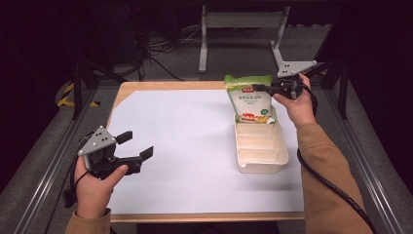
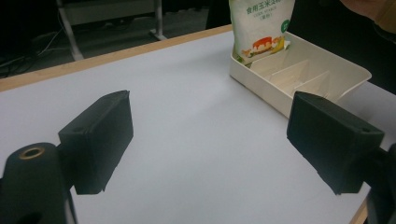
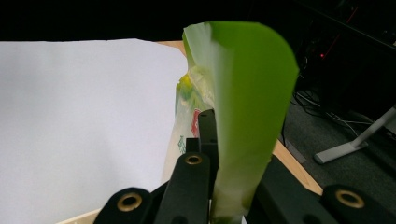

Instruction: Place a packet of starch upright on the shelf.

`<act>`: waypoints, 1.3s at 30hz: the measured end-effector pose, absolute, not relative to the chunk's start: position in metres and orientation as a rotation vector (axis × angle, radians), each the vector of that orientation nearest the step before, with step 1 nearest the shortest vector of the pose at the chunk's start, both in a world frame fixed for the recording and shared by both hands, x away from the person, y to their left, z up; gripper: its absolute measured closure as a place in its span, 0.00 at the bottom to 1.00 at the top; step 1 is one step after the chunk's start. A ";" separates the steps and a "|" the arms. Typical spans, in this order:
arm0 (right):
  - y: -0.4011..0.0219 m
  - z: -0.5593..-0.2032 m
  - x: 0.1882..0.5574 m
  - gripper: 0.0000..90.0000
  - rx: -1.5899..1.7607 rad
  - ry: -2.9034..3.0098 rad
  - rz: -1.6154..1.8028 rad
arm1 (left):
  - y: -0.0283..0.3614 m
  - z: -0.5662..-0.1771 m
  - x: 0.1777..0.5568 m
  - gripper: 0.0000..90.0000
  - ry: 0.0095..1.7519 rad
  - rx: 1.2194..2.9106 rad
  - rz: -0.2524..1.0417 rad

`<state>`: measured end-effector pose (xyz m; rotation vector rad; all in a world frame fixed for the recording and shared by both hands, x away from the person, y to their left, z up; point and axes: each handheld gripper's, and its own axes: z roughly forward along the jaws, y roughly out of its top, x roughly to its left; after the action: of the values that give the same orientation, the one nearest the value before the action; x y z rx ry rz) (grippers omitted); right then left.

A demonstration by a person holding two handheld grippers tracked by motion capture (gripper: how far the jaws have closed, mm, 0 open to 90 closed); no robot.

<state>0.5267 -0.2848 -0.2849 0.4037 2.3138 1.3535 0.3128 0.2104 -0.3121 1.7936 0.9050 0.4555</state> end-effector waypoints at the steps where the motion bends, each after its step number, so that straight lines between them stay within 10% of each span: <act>1: -0.285 -0.285 0.527 0.99 0.404 2.314 1.353 | 0.210 -0.312 0.313 0.17 0.905 1.794 0.456; 39: -0.323 -0.331 0.519 0.97 0.631 2.334 1.370 | 0.211 -0.314 0.318 0.17 0.917 1.795 0.444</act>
<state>0.5194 -0.3229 -0.3305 0.6307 2.3344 1.3702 0.3180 0.2109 -0.3142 1.7952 0.9172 0.4438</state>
